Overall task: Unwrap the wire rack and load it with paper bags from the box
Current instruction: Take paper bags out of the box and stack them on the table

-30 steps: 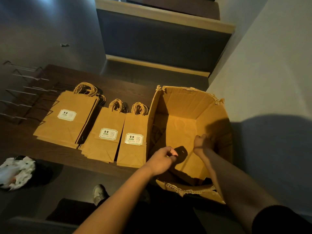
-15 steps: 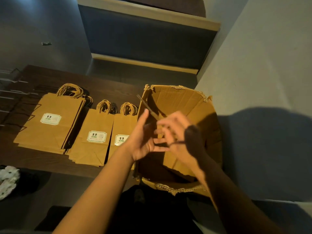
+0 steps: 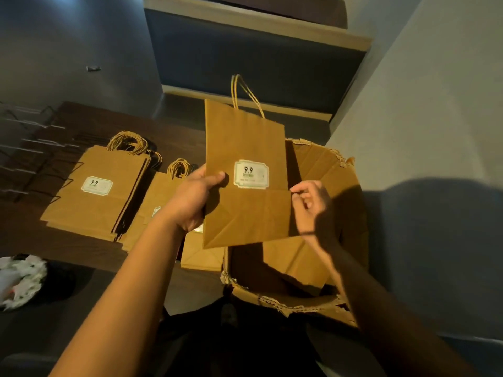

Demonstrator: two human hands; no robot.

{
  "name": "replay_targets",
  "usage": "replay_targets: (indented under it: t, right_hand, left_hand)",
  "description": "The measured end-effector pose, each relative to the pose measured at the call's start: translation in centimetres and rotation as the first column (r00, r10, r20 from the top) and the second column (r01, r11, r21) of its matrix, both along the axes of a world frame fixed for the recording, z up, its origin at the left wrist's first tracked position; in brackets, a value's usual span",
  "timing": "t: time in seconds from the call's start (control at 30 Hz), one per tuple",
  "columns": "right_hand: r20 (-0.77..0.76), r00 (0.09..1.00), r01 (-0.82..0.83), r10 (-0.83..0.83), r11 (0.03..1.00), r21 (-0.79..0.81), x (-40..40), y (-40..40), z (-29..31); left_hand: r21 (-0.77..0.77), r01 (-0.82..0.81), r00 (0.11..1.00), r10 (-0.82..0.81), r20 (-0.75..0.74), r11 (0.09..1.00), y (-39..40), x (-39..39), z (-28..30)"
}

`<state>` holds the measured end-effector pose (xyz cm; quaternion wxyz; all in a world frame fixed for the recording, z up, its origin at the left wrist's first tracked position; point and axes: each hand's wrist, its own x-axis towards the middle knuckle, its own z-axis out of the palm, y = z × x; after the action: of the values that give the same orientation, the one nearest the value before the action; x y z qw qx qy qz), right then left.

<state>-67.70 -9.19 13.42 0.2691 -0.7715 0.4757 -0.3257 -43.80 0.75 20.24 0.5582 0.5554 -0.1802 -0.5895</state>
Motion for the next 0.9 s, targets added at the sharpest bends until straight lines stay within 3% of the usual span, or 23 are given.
replay_targets:
  t: [0.07, 0.13, 0.2, 0.27, 0.3, 0.43, 0.53, 0.67, 0.73, 0.9]
  right_hand:
    - [-0.437, 0.899, 0.104, 0.024, 0.958, 0.268, -1.3, -4.0, -3.4]
    - [-0.723, 0.673, 0.244, 0.157, 0.876, 0.417, -3.0, -5.4, -5.9]
    - [-0.726, 0.672, 0.354, 0.146, 0.797, 0.489, -4.1, -4.5, -7.1]
    - [-0.831, 0.532, 0.407, 0.165, 0.811, 0.421, -4.7, -4.0, -8.2]
    - [-0.846, 0.512, 0.431, 0.151, 0.806, 0.405, -4.9, -4.0, -8.9]
    - [-0.851, 0.492, 0.371, 0.183, 0.840, 0.395, -4.4, -3.4, -10.4]
    - [-0.887, 0.409, 0.371, 0.215, 0.849, 0.377, -3.3, -3.4, -8.7]
    - [-0.830, 0.446, 0.343, 0.336, 0.792, 0.505, -2.6, -5.1, -7.5]
    - [-0.815, 0.403, 0.339, 0.418, 0.759, 0.556, -2.3, -5.4, -6.5]
    - [-0.680, 0.674, 0.308, 0.289, 0.727, 0.614, -1.4, -7.4, 0.8]
  left_hand:
    - [-0.004, -0.034, 0.998, 0.034, 0.060, 0.999, 0.5, 1.3, 0.0]
    - [0.016, -0.082, 0.991, 0.080, 0.104, 0.997, 0.9, 2.1, -0.2]
    - [0.041, -0.147, 0.981, 0.140, 0.132, 0.988, 1.3, 2.7, -0.6]
    - [0.053, -0.195, 0.974, 0.187, 0.130, 0.979, 1.6, 3.1, -1.4]
    - [0.059, -0.219, 0.970, 0.210, 0.125, 0.974, 1.9, 3.4, -1.8]
    - [0.091, -0.313, 0.945, 0.300, 0.129, 0.945, 2.8, 4.0, -3.5]
    - [0.099, -0.338, 0.938, 0.327, 0.115, 0.936, 3.3, 4.1, -4.1]
    - [0.076, -0.355, 0.931, 0.344, 0.122, 0.932, 3.7, 3.9, -4.7]
    - [0.076, -0.370, 0.925, 0.359, 0.123, 0.926, 3.6, 3.7, -4.8]
    - [0.080, -0.407, 0.913, 0.404, 0.046, 0.910, 3.4, 3.7, -5.3]
